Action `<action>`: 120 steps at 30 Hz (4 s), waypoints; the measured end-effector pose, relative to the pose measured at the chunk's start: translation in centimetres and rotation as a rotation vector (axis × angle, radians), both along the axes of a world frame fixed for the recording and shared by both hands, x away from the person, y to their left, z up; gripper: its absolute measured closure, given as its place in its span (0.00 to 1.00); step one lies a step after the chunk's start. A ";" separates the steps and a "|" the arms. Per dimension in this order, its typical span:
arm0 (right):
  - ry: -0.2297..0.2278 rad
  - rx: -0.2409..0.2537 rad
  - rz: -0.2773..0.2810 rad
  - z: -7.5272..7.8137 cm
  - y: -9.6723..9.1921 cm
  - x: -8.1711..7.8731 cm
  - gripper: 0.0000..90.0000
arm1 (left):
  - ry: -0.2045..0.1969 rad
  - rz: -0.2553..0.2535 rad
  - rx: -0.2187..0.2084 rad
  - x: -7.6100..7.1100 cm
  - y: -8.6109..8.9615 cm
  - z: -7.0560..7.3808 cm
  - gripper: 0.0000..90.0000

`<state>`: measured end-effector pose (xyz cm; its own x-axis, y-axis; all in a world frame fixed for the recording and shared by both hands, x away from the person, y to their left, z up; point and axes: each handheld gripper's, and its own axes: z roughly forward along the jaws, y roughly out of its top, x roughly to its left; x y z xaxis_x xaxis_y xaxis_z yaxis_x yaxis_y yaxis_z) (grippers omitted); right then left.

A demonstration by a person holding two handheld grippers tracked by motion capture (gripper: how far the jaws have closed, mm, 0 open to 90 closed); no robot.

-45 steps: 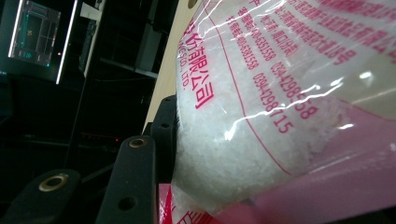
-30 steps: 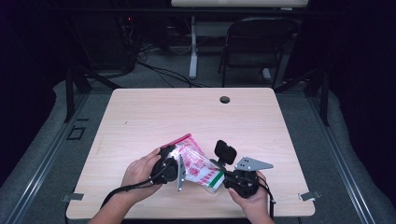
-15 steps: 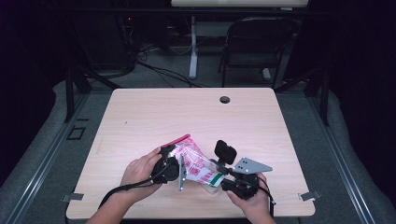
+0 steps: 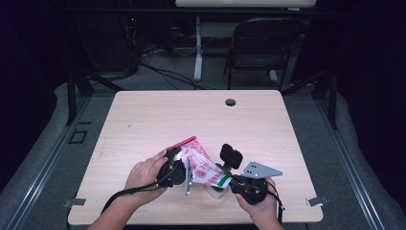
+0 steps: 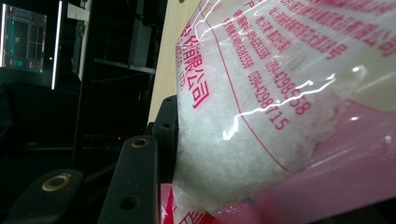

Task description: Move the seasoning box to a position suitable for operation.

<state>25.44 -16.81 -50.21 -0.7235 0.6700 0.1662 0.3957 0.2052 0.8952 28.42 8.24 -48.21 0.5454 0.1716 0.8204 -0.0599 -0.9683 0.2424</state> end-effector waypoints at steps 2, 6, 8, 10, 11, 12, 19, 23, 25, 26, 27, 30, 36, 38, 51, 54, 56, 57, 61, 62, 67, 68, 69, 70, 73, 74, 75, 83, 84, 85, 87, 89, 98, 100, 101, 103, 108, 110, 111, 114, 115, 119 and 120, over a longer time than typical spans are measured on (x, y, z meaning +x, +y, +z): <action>0.000 -0.002 -0.003 0.0 0.0 0.0 0.99 | 0.002 0.002 0.000 0.0 -0.1 0.0 0.69; 0.010 -0.001 -0.008 -0.1 -0.2 0.1 1.00 | -0.011 0.000 0.006 -0.1 -0.2 0.0 0.69; 0.014 -0.003 -0.011 -0.1 -0.3 0.2 1.00 | -0.016 -0.001 0.010 -0.1 -0.3 0.1 0.69; 0.019 -0.003 -0.010 -0.2 -0.3 0.2 1.00 | -0.023 -0.002 0.017 -0.1 -0.4 0.1 0.70; 0.023 0.003 -0.011 -0.2 -0.3 0.3 1.00 | -0.023 -0.002 0.023 -0.2 -0.4 0.2 0.70; 0.029 -0.006 -0.009 -0.2 -0.4 0.3 1.00 | -0.028 -0.003 0.025 -0.2 -0.5 0.2 0.70; 0.043 0.007 -0.013 -0.4 -0.5 0.4 1.00 | -0.041 -0.001 0.035 -0.4 -0.6 0.2 0.70; 0.053 0.005 -0.014 -0.6 -0.5 0.5 1.00 | -0.058 -0.001 0.037 -0.5 -0.7 0.2 0.70; 0.059 -0.002 -0.015 -0.7 -0.6 0.6 1.00 | -0.061 -0.001 0.040 -0.6 -0.8 0.2 0.70; 0.060 0.007 -0.017 -0.8 -0.5 0.6 1.00 | -0.063 -0.001 0.039 -0.6 -0.8 0.1 0.70; 0.064 0.009 -0.016 -0.8 -0.5 0.6 1.00 | -0.066 0.000 0.039 -0.6 -0.8 0.1 0.70; 0.066 0.002 -0.020 -1.0 -0.5 0.7 1.00 | -0.069 0.001 0.037 -0.6 -0.9 0.0 0.70; 0.074 -0.006 -0.028 -1.2 -0.6 0.9 1.00 | -0.084 -0.003 0.044 -0.7 -1.1 0.0 0.70; 0.078 -0.010 -0.029 -1.3 -0.7 0.9 1.00 | -0.089 -0.006 0.037 -0.8 -1.1 0.0 0.70; 0.093 -0.020 -0.030 -1.6 -0.8 1.0 1.00 | -0.125 -0.024 0.049 -1.3 -1.2 -0.3 0.71; 0.093 -0.027 -0.030 -1.6 -0.8 1.0 1.00 | -0.119 -0.028 0.043 -1.4 -1.2 -0.4 0.71; 0.095 -0.032 -0.030 -1.5 -0.8 0.8 1.00 | -0.122 -0.035 0.037 -1.5 -1.2 -0.5 0.71; 0.094 -0.033 -0.031 -1.5 -0.8 0.7 1.00 | -0.125 -0.037 0.037 -1.5 -1.2 -0.5 0.71; 0.096 -0.032 -0.035 -1.6 -0.9 0.5 1.00 | -0.128 -0.044 0.033 -1.6 -1.3 -0.6 0.71; 0.096 -0.028 -0.038 -1.6 -0.9 0.5 1.00 | -0.130 -0.045 0.034 -1.6 -1.3 -0.6 0.71; 0.098 -0.036 -0.041 -1.7 -1.0 0.3 1.00 | -0.136 -0.053 0.035 -1.7 -1.3 -0.6 0.71; 0.098 -0.037 -0.041 -1.7 -1.0 0.3 1.00 | -0.136 -0.054 0.036 -1.8 -1.4 -0.6 0.71; 0.098 -0.027 -0.044 -1.8 -1.0 0.3 1.00 | -0.139 -0.055 0.040 -1.8 -1.4 -0.6 0.71; 0.099 -0.023 -0.046 -1.8 -1.0 0.2 1.00 | -0.139 -0.057 0.041 -1.8 -1.4 -0.6 0.71; 0.101 -0.032 -0.049 -1.9 -1.0 0.2 1.00 | -0.145 -0.062 0.048 -1.8 -1.6 -0.6 0.71; 0.101 -0.030 -0.050 -1.9 -1.0 0.2 1.00 | -0.149 -0.064 0.051 -1.8 -1.6 -0.6 0.71; 0.101 -0.033 -0.050 -2.0 -1.1 0.2 1.00 | -0.154 -0.066 0.054 -1.8 -1.6 -0.6 0.71; 0.104 -0.037 -0.048 -2.1 -1.0 0.2 1.00 | -0.173 -0.072 0.067 -2.0 -1.6 -0.6 0.71; 0.104 -0.038 -0.049 -2.1 -1.0 0.2 1.00 | -0.173 -0.072 0.070 -2.0 -1.6 -0.6 0.71; 0.104 -0.036 -0.049 -2.2 -1.0 0.2 1.00 | -0.170 -0.072 0.069 -2.1 -1.6 -0.6 0.71; 0.103 -0.038 -0.050 -2.2 -1.0 0.2 1.00 | -0.176 -0.076 0.075 -2.1 -1.7 -0.6 0.71; 0.100 -0.036 -0.049 -2.2 -1.0 0.2 1.00 | -0.175 -0.075 0.080 -2.1 -1.7 -0.5 0.71; 0.101 -0.029 -0.053 -2.3 -0.9 0.2 1.00 | -0.198 -0.089 0.109 -2.2 -1.9 -0.3 0.71; 0.101 -0.030 -0.053 -2.3 -0.9 0.2 1.00 | -0.191 -0.087 0.116 -2.2 -1.9 -0.2 0.71; 0.102 -0.030 -0.055 -2.3 -0.9 0.2 1.00 | -0.196 -0.089 0.118 -2.2 -2.0 -0.2 0.71; 0.101 -0.031 -0.055 -2.3 -0.9 0.2 1.00 | -0.205 -0.095 0.123 -2.2 -2.0 -0.2 0.71; 0.101 -0.031 -0.054 -2.3 -0.9 0.2 1.00 | -0.198 -0.095 0.132 -2.2 -2.0 -0.1 0.72; 0.100 -0.028 -0.054 -2.4 -0.9 0.2 1.00 | -0.202 -0.096 0.140 -2.2 -2.0 -0.1 0.72; 0.100 -0.032 -0.053 -2.4 -0.9 0.2 1.00 | -0.203 -0.096 0.141 -2.2 -2.0 -0.1 0.72; 0.100 -0.031 -0.056 -2.4 -0.9 0.3 1.00 | -0.205 -0.096 0.147 -2.3 -2.1 0.0 0.72; 0.100 -0.035 -0.055 -2.4 -0.9 0.3 1.00 | -0.206 -0.099 0.148 -2.3 -2.1 0.0 0.72; 0.099 -0.031 -0.058 -2.4 -0.9 0.3 1.00 | -0.205 -0.093 0.163 -2.4 -2.2 0.1 0.72; 0.098 -0.030 -0.058 -2.4 -0.9 0.3 1.00 | -0.219 -0.099 0.163 -2.4 -2.2 0.0 0.72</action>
